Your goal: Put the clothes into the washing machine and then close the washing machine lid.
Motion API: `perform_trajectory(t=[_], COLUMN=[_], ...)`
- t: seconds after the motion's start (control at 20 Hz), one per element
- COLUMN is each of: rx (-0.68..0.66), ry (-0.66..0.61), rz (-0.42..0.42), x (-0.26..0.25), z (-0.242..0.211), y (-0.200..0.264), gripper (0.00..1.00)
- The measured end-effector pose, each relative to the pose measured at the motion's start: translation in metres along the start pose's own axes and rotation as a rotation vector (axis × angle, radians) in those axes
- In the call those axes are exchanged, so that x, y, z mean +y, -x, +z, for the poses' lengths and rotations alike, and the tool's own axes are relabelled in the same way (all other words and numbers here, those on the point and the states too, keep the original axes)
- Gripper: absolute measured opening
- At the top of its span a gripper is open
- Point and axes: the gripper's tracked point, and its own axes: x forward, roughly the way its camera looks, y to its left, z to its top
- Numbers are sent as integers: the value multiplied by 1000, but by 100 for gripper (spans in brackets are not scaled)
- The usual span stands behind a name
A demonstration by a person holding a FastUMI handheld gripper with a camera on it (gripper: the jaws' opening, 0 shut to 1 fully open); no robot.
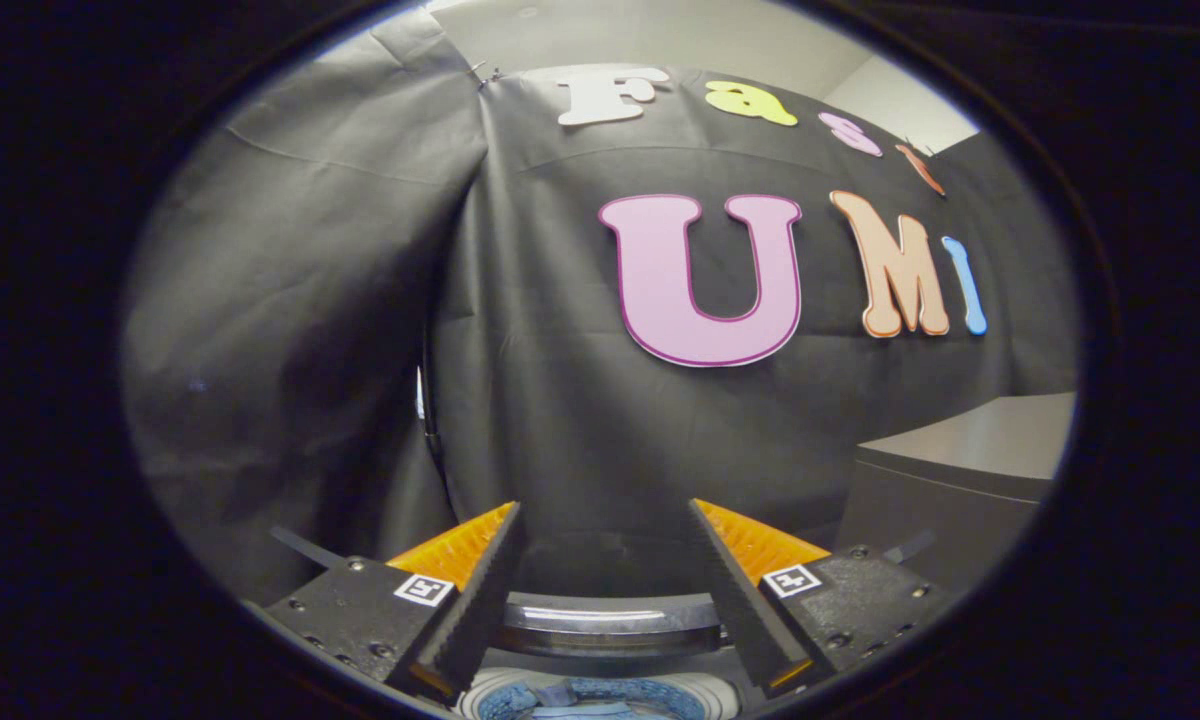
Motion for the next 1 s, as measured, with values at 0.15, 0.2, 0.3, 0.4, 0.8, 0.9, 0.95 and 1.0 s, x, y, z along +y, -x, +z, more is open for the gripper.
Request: perform_trajectory(t=[0.15,0.2,0.3,0.4,0.8,0.9,0.95,1.0], rx=[39,72,109,136,184,200,209,214], ry=[-3,3,14,9,-38,-41,-44,-45], rz=[7,6,-11,-9,-22,-27,-28,-22], x=[3,3,0,5,4,2,2,2], z=[-9,-16,-33,-50,-98,-105,-109,-110], y=[7,12,19,33,52,57,60,66], gripper=[97,97,97,98,99,99,99,99])
